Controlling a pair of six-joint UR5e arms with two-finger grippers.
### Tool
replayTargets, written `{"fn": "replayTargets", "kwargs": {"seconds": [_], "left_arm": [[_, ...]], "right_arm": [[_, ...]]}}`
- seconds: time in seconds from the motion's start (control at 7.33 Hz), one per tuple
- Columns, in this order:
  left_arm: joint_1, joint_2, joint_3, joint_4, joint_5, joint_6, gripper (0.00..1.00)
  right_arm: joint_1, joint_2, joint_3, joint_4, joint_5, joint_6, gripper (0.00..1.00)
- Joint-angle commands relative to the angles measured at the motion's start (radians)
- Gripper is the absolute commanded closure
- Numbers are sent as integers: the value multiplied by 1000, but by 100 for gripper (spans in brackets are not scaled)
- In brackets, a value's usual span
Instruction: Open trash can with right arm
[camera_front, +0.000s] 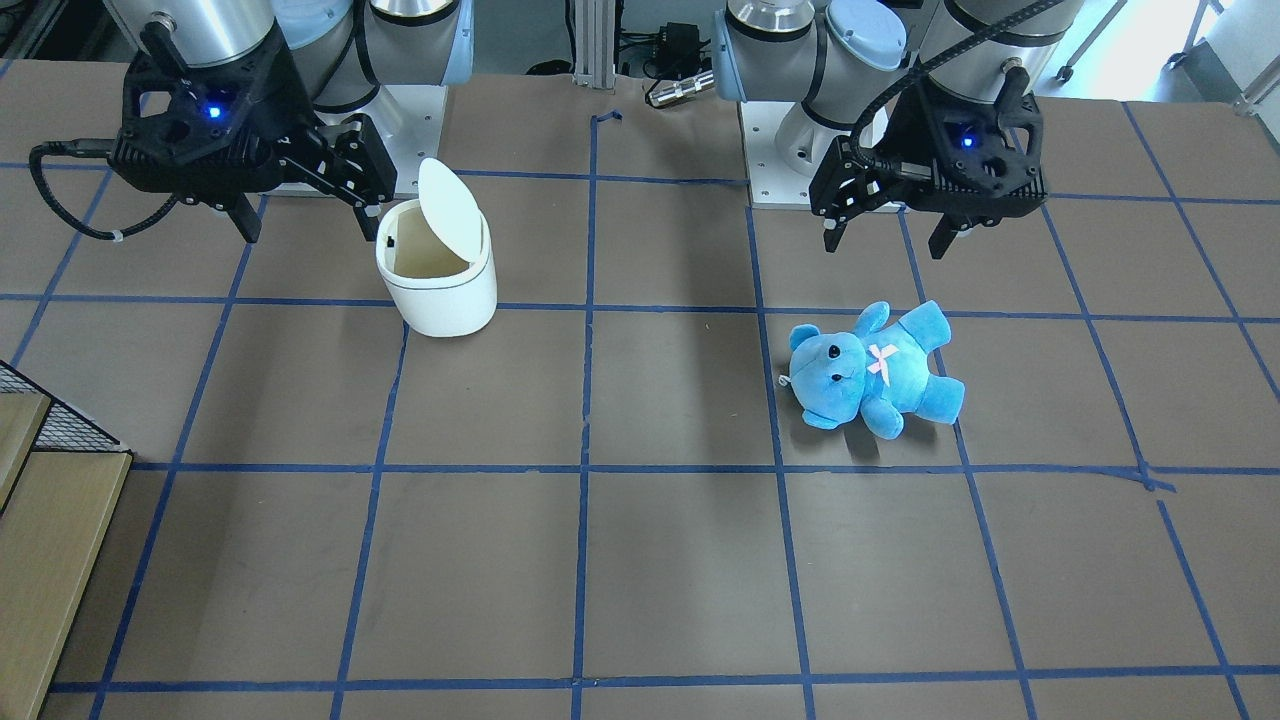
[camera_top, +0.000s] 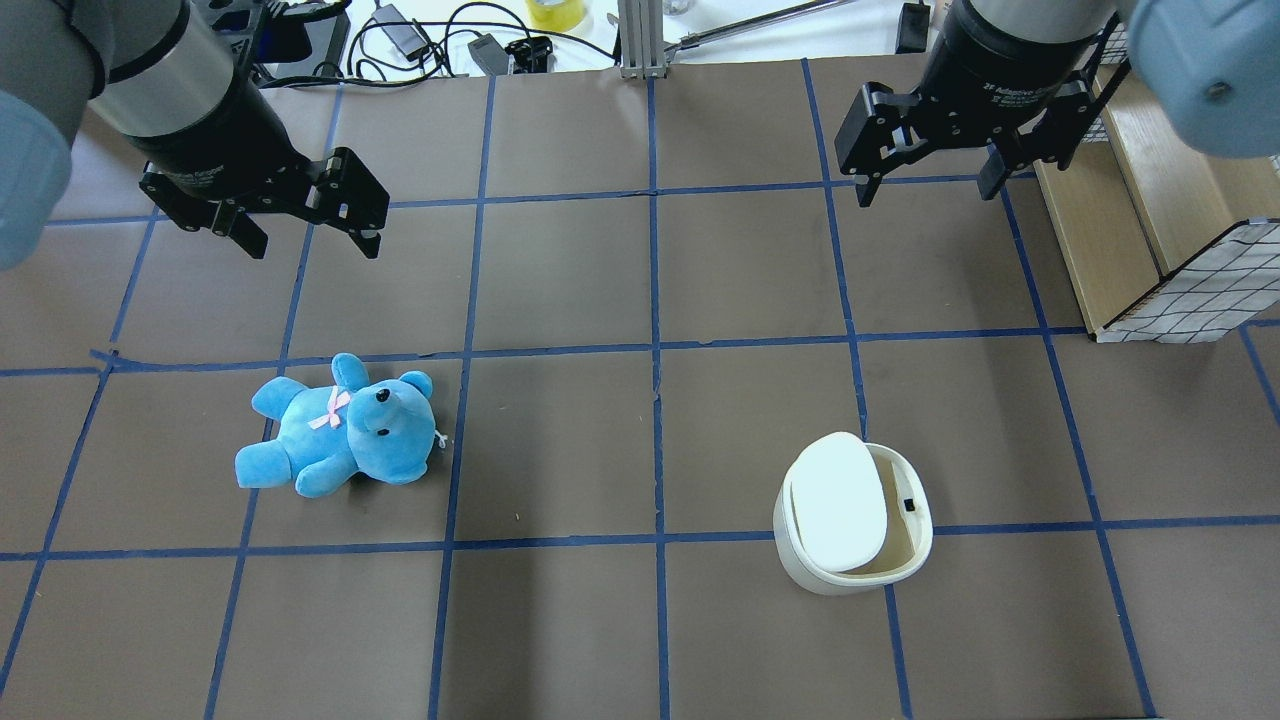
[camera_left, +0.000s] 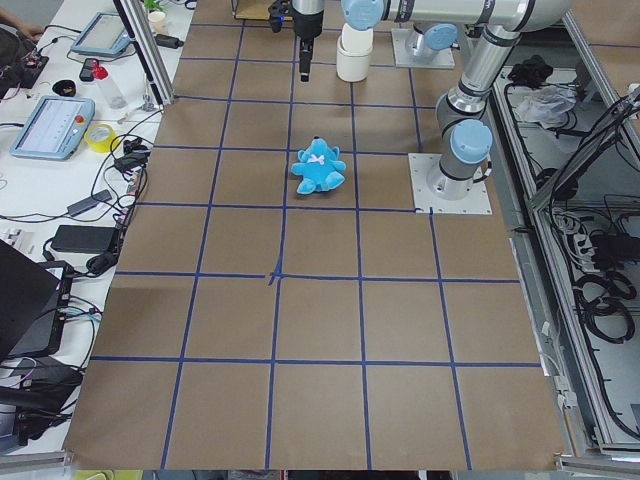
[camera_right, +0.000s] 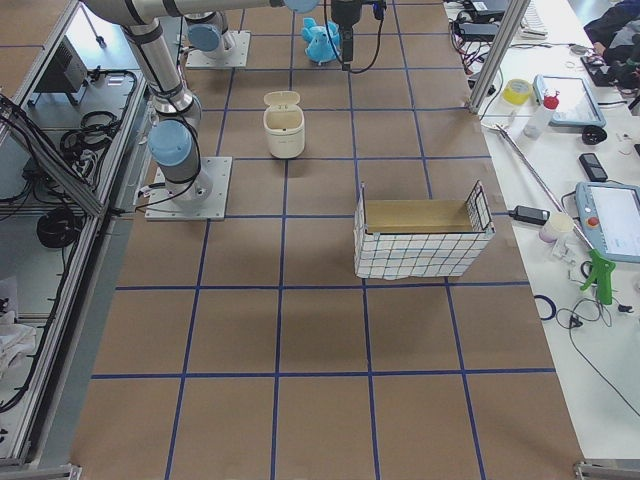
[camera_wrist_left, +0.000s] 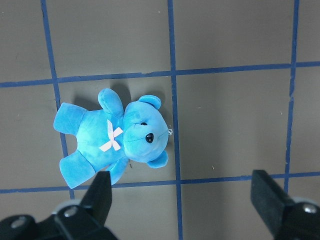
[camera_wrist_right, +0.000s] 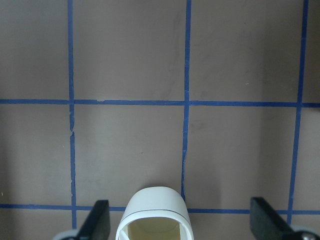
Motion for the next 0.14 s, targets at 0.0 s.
{"fn": "replayTargets", "kwargs": {"seconds": [0.0], "left_arm": [[0, 0, 0, 0, 0, 0, 0]], "right_arm": [[1, -2, -1, -15, -2, -3, 0]]}}
